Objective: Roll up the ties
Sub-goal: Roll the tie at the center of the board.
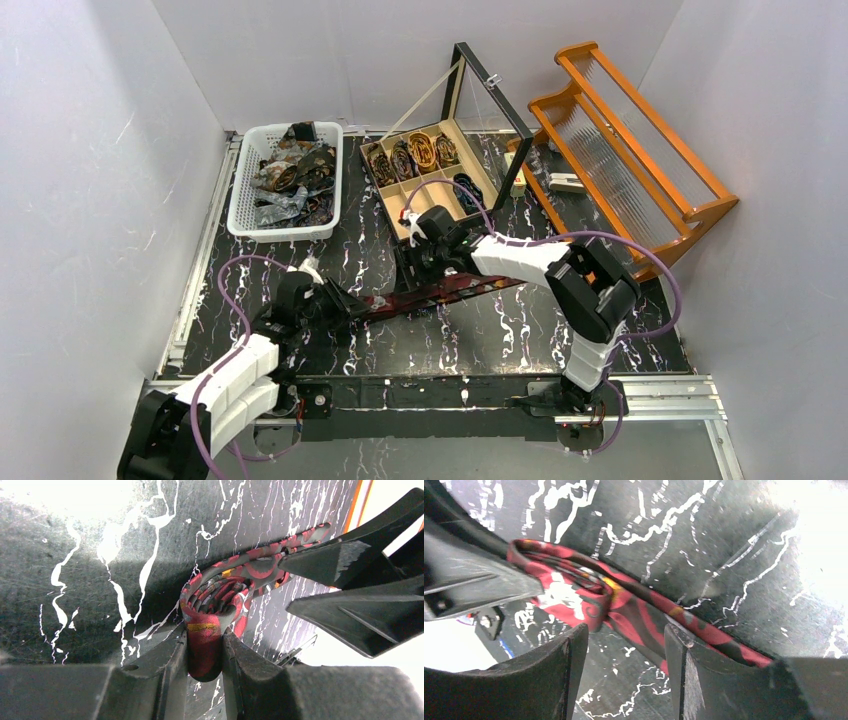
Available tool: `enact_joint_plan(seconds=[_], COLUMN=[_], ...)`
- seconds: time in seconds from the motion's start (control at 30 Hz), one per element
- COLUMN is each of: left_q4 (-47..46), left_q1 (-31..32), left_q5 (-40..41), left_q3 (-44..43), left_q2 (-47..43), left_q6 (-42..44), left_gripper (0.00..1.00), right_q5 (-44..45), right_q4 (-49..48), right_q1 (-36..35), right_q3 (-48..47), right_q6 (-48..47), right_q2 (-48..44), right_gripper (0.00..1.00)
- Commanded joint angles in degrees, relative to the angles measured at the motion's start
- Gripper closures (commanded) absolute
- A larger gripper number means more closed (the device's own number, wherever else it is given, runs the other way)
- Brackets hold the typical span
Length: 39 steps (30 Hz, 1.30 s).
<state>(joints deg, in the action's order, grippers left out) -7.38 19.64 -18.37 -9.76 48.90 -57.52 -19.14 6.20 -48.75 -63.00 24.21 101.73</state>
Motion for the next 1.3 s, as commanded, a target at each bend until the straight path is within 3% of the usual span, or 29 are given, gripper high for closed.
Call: enact_joint_plan(seconds=[0.0,0.27,0.47,0.77,1.27], left_q4=[2.94,13.67,17.46,23.02,25.87], left_q1=[0.09,0.18,0.14,0.14,0.27], left_q5=[1.52,5.02,8.14,11.79,13.37], left_q3=[0.33,-4.47,-6.76,-9.23,-11.26], left_q2=[-0.61,0.14,-0.62,-2.4,-2.21], left_q6=[0.16,4.96,4.68,5.01,4.84], left_gripper=[0.8,0.81,0.84,0.84,0.84], right_q5=[3.38,0.18,-5.69,-7.53,-10.46], right_q4=[3.91,2.5,-2.72,-8.14,-7.36], right_q1=[0.18,0.15,-0.13,-2.55,-3.96], right_q3=[0.47,1.83,2.09,0.62,-5.44], right_q6=[-0.61,2.11,9.31,16.01,16.42], right_q2=[2.97,1.92,0.5,2.78,11.27], right_gripper=[0.36,0.38,0.51,0.64,0.64])
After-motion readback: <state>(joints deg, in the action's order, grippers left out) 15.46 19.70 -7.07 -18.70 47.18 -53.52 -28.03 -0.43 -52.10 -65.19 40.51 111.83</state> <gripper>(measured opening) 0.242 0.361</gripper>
